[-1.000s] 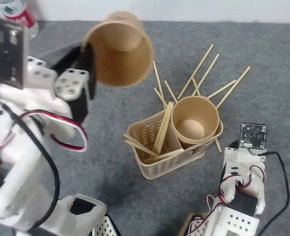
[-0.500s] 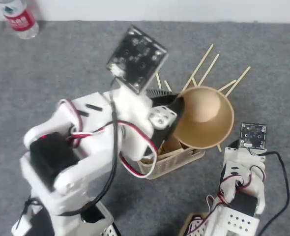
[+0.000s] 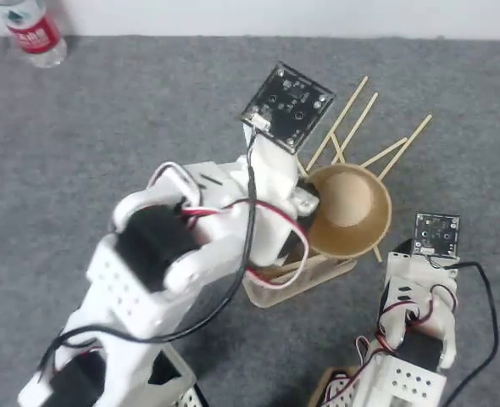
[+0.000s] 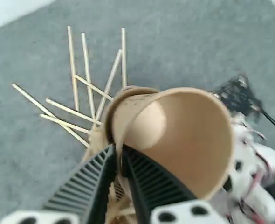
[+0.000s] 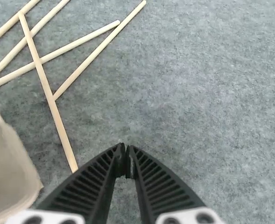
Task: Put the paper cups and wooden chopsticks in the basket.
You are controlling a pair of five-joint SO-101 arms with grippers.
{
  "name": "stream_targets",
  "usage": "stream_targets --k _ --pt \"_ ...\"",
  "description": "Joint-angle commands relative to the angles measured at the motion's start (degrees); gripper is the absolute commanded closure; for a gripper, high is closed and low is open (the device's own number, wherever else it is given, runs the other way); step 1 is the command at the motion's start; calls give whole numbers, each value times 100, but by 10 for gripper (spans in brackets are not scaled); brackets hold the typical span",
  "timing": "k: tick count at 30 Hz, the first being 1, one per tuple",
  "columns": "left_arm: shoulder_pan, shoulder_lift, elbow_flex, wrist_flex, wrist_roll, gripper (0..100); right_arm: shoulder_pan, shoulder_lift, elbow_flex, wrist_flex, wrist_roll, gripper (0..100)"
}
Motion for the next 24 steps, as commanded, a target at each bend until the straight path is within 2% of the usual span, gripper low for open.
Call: stream_targets --k 1,3,5,8,12,14,21,24 --pt "-413 -79 171 -220 70 860 -13 -66 -62 -127 88 991" --pt "-809 -53 171 -132 185 758 -13 -66 -62 -127 88 991" --pt "-1213 -26 198 -176 352 707 -13 -66 -62 -127 88 991" --pt "-1635 -26 207 -598 167 705 -13 -66 -62 -127 88 991" --pt "-1732 0 312 -985 79 705 -13 -66 -53 -127 88 991" --pt "-1776 53 400 -932 53 705 -13 -66 -53 -119 88 991" --pt "-2286 264 400 -299 -721 705 -13 -66 -53 -136 88 991" --pt "-2330 281 400 -105 -1327 704 -13 -66 -53 -136 88 991"
